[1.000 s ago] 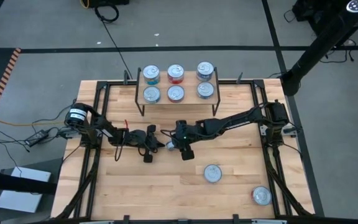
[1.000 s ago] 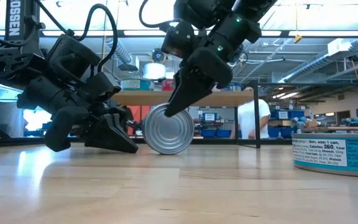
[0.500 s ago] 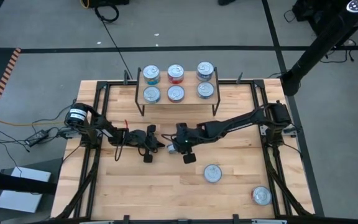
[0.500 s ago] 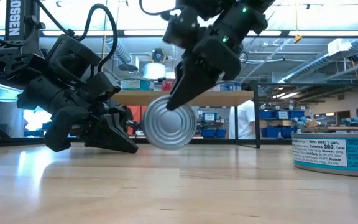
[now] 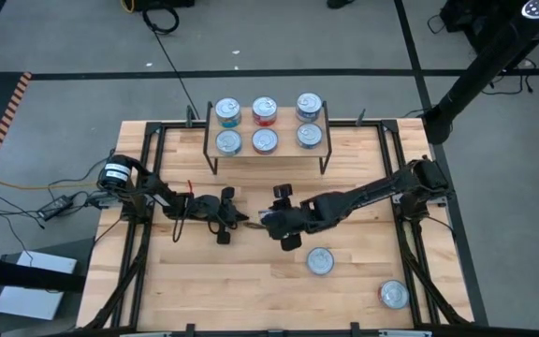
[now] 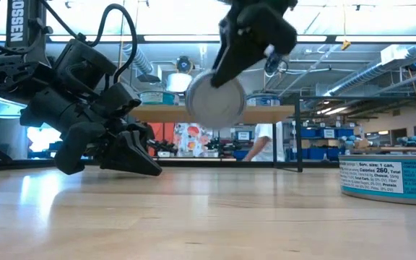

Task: Stack canned seafood by type on shelf
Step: Stack the blue tuna can on top of the other blue tuna can on the shelf

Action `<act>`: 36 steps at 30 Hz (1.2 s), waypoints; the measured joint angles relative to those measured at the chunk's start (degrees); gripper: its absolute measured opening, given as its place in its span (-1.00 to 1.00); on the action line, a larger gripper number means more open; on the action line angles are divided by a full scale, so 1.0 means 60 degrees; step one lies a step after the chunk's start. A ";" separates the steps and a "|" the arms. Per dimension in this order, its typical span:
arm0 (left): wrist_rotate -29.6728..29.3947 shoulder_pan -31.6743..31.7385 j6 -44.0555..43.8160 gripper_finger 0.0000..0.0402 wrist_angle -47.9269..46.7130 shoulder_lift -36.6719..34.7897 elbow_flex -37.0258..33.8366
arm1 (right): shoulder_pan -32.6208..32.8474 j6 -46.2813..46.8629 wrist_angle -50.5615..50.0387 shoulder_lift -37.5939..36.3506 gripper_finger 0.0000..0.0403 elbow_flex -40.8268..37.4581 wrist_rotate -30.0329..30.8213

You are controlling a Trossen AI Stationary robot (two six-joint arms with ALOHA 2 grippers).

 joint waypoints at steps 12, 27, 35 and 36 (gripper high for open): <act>0.0004 0.0000 -0.0109 -0.98 -0.0011 0.0000 0.0000 | 0.1159 0.0102 -0.2118 -0.0394 -0.25 0.1233 0.3387; 0.0011 0.0000 -0.0113 -0.98 -0.0015 0.0000 0.0000 | 0.1579 0.0375 -0.3561 -0.1510 -0.25 0.1360 0.6372; 0.0022 0.0000 -0.0113 -0.98 -0.0018 0.0000 0.0000 | 0.1395 0.0593 -0.4318 -0.1946 -0.25 0.1358 0.7389; 0.0028 0.0000 -0.0113 -0.98 -0.0018 0.0000 0.0000 | 0.1342 0.0558 -0.4333 -0.1946 -0.25 0.1357 0.7433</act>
